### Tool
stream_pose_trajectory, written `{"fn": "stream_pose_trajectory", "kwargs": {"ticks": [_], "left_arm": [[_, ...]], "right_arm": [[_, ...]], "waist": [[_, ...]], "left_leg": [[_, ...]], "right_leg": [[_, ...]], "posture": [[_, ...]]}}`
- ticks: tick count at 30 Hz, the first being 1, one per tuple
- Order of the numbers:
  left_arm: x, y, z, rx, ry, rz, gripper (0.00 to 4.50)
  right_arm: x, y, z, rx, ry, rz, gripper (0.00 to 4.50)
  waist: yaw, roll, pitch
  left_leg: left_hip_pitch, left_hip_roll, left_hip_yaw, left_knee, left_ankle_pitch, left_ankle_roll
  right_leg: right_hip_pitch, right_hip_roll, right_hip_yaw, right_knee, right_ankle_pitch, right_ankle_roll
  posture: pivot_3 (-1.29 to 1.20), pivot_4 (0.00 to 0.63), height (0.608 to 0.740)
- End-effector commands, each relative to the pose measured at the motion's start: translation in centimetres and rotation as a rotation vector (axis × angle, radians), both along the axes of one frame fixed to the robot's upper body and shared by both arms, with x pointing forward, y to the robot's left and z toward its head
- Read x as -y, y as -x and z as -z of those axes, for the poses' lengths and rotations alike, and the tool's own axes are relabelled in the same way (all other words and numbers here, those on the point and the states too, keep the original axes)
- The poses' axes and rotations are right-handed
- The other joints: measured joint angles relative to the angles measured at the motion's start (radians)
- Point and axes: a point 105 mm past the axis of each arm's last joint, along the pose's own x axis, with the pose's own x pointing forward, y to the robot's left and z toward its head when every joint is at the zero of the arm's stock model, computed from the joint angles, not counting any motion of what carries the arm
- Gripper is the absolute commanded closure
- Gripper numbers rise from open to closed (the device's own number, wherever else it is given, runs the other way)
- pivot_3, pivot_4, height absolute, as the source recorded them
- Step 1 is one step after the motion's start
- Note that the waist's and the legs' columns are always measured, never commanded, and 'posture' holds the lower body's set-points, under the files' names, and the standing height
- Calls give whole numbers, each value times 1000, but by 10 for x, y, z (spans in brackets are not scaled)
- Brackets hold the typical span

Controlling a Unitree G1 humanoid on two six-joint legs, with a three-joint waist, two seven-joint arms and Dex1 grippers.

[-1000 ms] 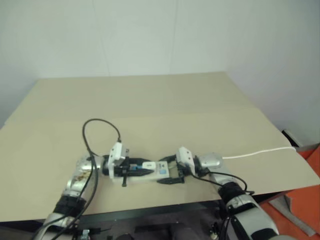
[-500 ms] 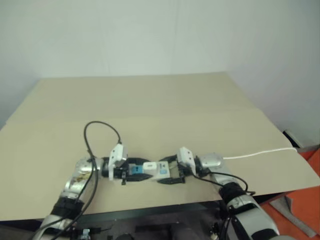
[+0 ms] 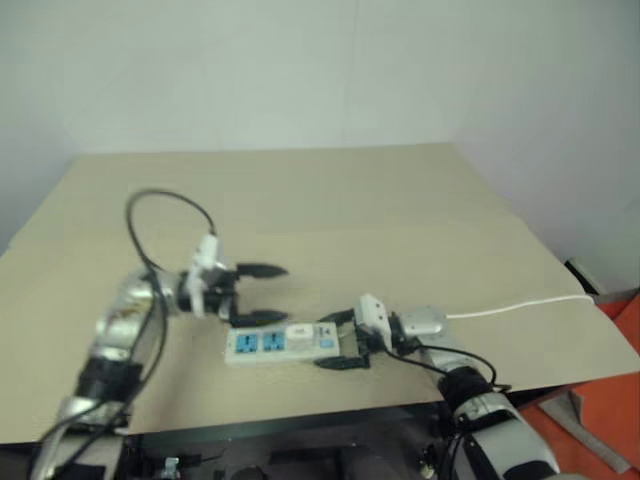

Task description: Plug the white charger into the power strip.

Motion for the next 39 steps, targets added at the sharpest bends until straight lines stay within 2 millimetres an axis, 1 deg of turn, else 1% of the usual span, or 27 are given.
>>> {"fn": "stream_pose_trajectory", "kwargs": {"ticks": [1, 3, 5, 7, 9, 12, 14, 16, 18, 20, 24, 26, 31, 35, 39], "left_arm": [[-18, 0, -20, 53, 2, -27, 0], [-28, -1, -22, 74, -24, -50, 0], [-33, -1, -22, 72, -37, -65, 0], [-37, -1, -21, 68, -41, -80, 0], [-40, -2, -18, 67, -50, -92, 0], [-44, -8, -15, 74, -60, -119, 0], [-45, -10, -14, 74, -66, -131, 0], [-47, -12, -11, 78, -80, -146, 0], [-49, -13, -8, 76, -97, -162, 0], [-52, -12, -6, 64, -108, -174, 0], [-64, -5, -4, 29, -145, -202, 0], [-70, 1, -4, 20, -164, -213, 0], [-84, 11, -5, 9, -192, -258, 0], [-86, 14, -6, 6, -195, -271, 0], [-84, 14, -8, 5, -189, -277, 0]], "right_arm": [[3, 14, 28, -119, 68, 1, 52], [4, 13, 24, -111, 59, 13, 52], [8, 12, 18, -96, 53, 22, 52], [15, 11, 10, -73, 39, 48, 52], [26, 8, -1, -39, 26, 87, 52], [48, 5, -22, 14, 20, 150, 52], [58, 5, -32, 36, 22, 178, 52], [75, 6, -45, 55, 26, 216, 52], [94, 10, -61, 86, 40, 250, 52], [107, 14, -72, 99, 49, 280, 52], [135, 27, -93, 106, 65, 333, 52], [145, 33, -98, 106, 79, 352, 52], [164, 45, -103, 98, 114, 389, 52], [169, 45, -104, 100, 116, 414, 52], [167, 42, -104, 104, 114, 414, 52]], "waist": [[1, 0, 0], [4, 0, 0], [8, 0, 0], [17, 1, 1], [32, 3, 2], [57, 7, 5], [75, 9, 6], [85, 9, 6], [90, 10, 7], [95, 10, 7], [92, 10, 7], [88, 10, 8], [87, 10, 8], [87, 10, 8], [87, 10, 8]], "left_leg": [[-1, 0, 0, 0, 0, 0], [-3, 0, 0, 0, 0, 0], [-5, 0, 0, 0, 0, 0], [-7, 0, 0, 0, 0, 0], [-12, 0, 0, 1, 0, 0], [-21, -1, 0, 2, 0, 0], [-25, -2, 0, 3, 0, 0], [-29, -2, 0, 4, 0, 0], [-34, -2, 0, 5, 0, 0], [-39, -2, 1, 6, 0, 0], [-38, -2, 1, 4, 0, 0], [-38, -2, 1, 3, 0, 0], [-38, -2, 1, 6, 0, 0], [-36, -2, 2, 7, 0, 0], [-36, -2, 2, 8, 0, 0]], "right_leg": [[0, 0, -1, -1, 0, 0], [0, -1, -1, -3, 0, 0], [-2, -1, -2, -4, 0, 0], [-3, -2, -3, -4, 0, 1], [-7, -2, -3, -4, 0, 1], [-15, -3, -3, -4, 0, 1], [-18, -4, -4, -4, 0, 2], [-22, -4, -4, -4, 0, 2], [-26, -4, -4, -4, 1, 2], [-32, -4, -4, -3, 1, 2], [-32, -4, -3, -3, 1, 2], [-32, -4, -3, -3, 1, 2], [-32, -4, -3, -3, 1, 3], [-30, -5, -3, -3, 2, 4], [-30, -5, -2, -2, 3, 5]], "posture": [[0, 150, 740], [0, 150, 740], [0, 150, 740], [0, 150, 740], [0, 150, 740], [0, 150, 740], [0, 150, 740], [0, 150, 740], [0, 150, 740], [0, 150, 740], [0, 150, 740], [0, 150, 740], [0, 150, 740], [0, 150, 740], [0, 150, 740]]}}
